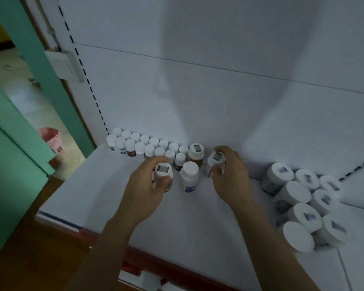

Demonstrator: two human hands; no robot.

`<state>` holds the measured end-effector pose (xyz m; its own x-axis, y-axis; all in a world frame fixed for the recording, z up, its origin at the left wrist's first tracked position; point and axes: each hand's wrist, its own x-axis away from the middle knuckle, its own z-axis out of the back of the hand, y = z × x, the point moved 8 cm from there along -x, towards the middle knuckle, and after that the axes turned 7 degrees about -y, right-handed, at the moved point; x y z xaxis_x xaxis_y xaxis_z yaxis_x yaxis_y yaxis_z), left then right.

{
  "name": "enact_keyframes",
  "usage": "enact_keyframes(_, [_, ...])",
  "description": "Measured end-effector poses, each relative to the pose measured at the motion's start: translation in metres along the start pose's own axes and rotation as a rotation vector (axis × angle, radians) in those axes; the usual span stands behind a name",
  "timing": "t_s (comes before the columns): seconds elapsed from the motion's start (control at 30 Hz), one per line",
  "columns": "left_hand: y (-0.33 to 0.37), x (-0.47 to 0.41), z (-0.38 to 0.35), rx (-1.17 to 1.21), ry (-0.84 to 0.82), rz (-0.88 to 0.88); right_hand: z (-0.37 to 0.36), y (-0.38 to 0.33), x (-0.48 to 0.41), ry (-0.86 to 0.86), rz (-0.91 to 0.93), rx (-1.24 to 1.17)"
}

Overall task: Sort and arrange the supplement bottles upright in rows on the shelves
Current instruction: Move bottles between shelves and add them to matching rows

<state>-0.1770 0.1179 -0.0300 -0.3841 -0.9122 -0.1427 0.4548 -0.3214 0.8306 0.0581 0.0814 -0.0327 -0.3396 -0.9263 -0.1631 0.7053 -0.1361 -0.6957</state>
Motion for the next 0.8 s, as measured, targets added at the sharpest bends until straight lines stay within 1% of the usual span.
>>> enact_keyframes(0.07, [-0.002,-0.013,0.002,0.016,-0.074,-0.06,-0.003,0.004,-0.01,0.034,-0.023,0.028])
enact_keyframes(0.17, [-0.006,-0.029,0.001,0.01,-0.173,-0.141,-0.004,0.001,-0.014,0.146,-0.03,0.027])
enact_keyframes(0.33, [-0.014,-0.042,-0.003,0.036,-0.29,-0.202,-0.003,0.004,-0.002,0.292,-0.16,-0.141])
enact_keyframes(0.37, [-0.015,-0.043,-0.003,0.048,-0.308,-0.213,-0.002,0.0,0.005,0.342,-0.148,-0.129])
enact_keyframes(0.43, [-0.016,-0.043,-0.004,0.072,-0.329,-0.227,-0.004,-0.016,0.025,0.429,-0.054,-0.09])
enact_keyframes(0.47, [-0.017,-0.043,-0.004,0.081,-0.334,-0.234,-0.01,-0.026,0.034,0.426,0.007,-0.082])
enact_keyframes(0.53, [-0.017,-0.044,-0.004,0.079,-0.338,-0.249,-0.03,-0.039,0.041,0.308,0.076,-0.07])
enact_keyframes(0.6, [-0.017,-0.047,-0.002,0.06,-0.333,-0.265,-0.046,-0.039,0.038,0.185,0.068,-0.06])
enact_keyframes(0.63, [-0.016,-0.049,-0.002,0.049,-0.333,-0.277,-0.048,-0.038,0.038,0.164,0.059,-0.067])
enact_keyframes(0.67, [-0.013,-0.051,-0.002,0.038,-0.335,-0.293,-0.044,-0.036,0.039,0.174,0.049,-0.076])
enact_keyframes(0.8, [0.01,-0.063,-0.015,-0.033,-0.349,-0.383,-0.01,-0.014,0.054,0.322,-0.062,-0.078])
